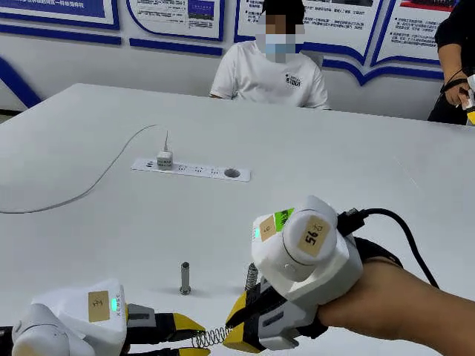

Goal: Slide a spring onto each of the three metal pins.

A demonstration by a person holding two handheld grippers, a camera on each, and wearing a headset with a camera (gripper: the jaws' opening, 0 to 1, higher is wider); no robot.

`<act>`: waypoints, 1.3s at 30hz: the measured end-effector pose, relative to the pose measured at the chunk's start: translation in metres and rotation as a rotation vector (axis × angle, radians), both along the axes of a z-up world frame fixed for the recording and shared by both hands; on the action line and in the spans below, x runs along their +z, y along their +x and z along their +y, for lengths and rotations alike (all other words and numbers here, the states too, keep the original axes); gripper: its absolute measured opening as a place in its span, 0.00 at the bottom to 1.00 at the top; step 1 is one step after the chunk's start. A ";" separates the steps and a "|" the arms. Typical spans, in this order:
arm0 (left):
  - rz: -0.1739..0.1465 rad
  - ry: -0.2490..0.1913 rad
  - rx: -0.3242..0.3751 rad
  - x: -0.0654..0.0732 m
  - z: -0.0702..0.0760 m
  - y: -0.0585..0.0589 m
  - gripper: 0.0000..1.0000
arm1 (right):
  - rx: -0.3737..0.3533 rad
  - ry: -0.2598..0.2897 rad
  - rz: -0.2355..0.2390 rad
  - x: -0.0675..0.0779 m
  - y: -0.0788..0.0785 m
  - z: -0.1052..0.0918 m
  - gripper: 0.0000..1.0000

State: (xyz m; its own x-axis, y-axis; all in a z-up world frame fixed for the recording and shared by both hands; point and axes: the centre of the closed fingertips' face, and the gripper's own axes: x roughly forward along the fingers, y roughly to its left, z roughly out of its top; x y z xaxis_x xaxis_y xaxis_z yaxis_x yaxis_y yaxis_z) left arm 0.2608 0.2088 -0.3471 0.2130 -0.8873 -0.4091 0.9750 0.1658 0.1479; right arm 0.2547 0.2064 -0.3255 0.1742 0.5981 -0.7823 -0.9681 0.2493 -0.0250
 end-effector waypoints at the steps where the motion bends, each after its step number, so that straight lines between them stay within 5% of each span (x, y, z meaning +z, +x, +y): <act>1: -0.001 0.000 0.000 0.000 0.000 0.000 0.12 | 0.000 0.004 -0.005 0.001 0.000 0.001 0.11; 20: 0.013 -0.026 0.007 0.004 -0.003 0.001 0.12 | 0.009 0.112 -0.077 0.024 0.007 0.028 0.11; 39: 0.043 -0.053 0.036 0.003 -0.002 0.007 0.17 | 0.004 0.112 -0.093 0.024 0.017 0.033 0.11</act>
State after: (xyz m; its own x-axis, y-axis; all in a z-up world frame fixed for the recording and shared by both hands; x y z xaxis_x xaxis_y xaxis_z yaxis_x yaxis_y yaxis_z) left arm 0.2674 0.2070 -0.3443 0.2278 -0.9001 -0.3715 0.9737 0.2069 0.0958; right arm 0.2719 0.2399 -0.3015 0.2404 0.6814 -0.6913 -0.9638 0.2518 -0.0870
